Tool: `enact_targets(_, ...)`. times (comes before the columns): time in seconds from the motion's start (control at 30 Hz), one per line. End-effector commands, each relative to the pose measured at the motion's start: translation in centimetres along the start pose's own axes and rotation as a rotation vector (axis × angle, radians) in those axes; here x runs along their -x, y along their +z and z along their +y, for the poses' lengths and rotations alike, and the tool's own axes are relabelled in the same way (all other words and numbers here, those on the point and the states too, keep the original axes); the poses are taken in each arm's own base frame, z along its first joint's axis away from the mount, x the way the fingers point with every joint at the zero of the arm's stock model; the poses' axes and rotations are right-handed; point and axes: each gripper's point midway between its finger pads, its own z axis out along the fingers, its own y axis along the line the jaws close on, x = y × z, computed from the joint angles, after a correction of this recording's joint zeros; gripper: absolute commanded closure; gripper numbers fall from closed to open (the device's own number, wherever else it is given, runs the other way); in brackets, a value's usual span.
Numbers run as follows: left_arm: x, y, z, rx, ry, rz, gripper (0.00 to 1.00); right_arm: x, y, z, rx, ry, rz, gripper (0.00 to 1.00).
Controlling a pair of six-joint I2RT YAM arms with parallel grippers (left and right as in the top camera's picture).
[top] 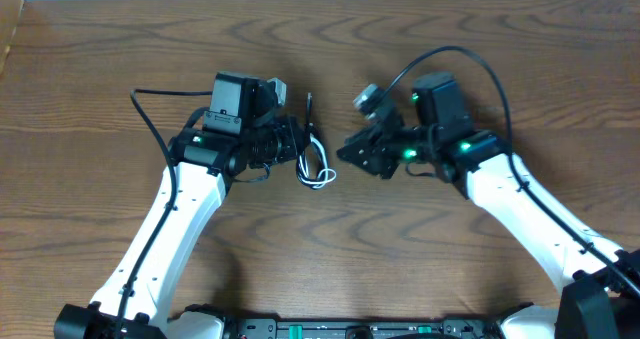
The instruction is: Untangle cables
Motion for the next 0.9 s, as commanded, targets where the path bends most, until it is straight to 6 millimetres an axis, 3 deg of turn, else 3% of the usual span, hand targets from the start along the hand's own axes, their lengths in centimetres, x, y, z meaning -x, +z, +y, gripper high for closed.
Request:
enact_targets(0.0, 0.5, -0.7, -0.2, -0.047, -0.032, 0.004, 0.93, -0.6, 1.6, 1.3, -0.037, -0.155, 0.049, 0.61)
enact_targets(0.1, 0.7, -1.3, 1.5, -0.022, -0.073, 0.008, 0.93, -1.8, 2.7, 3.4, 0.008, -0.224, 0.096, 0.44)
enact_targets(0.17, 0.6, -1.4, 1.8, -0.015, -0.060, 0.016, 0.93, -2.2, 3.2, 4.2, 0.027, -0.257, 0.109, 0.41)
enact_targets(0.33, 0.2, -1.3, 2.0, -0.008, -0.058, 0.032, 0.93, -3.4, 4.6, 5.8, 0.065, -0.338, 0.146, 0.41)
enact_targets(0.53, -0.6, -1.4, 1.4, -0.047, -0.045, 0.071, 0.93, -4.9, 6.5, 5.0, 0.062, -0.326, 0.195, 0.44)
enact_targets(0.57, -0.7, -1.4, 1.4, -0.045, -0.047, 0.073, 0.93, -5.1, 6.8, 4.9, 0.063, -0.323, 0.200, 0.46)
enact_targets(0.67, -0.7, -1.4, 1.4, -0.045, -0.047, 0.073, 0.93, -4.9, 7.1, 4.6, 0.050, -0.267, 0.189, 0.82)
enact_targets(0.73, -0.7, -1.4, 1.5, -0.044, -0.051, 0.073, 0.93, -4.3, 7.2, 4.2, 0.026, -0.238, 0.171, 0.99)
enact_targets(0.87, -0.7, -1.6, 1.8, -0.037, -0.061, 0.074, 0.93, -2.5, 6.2, 1.6, -0.092, -0.066, 0.106, 0.99)
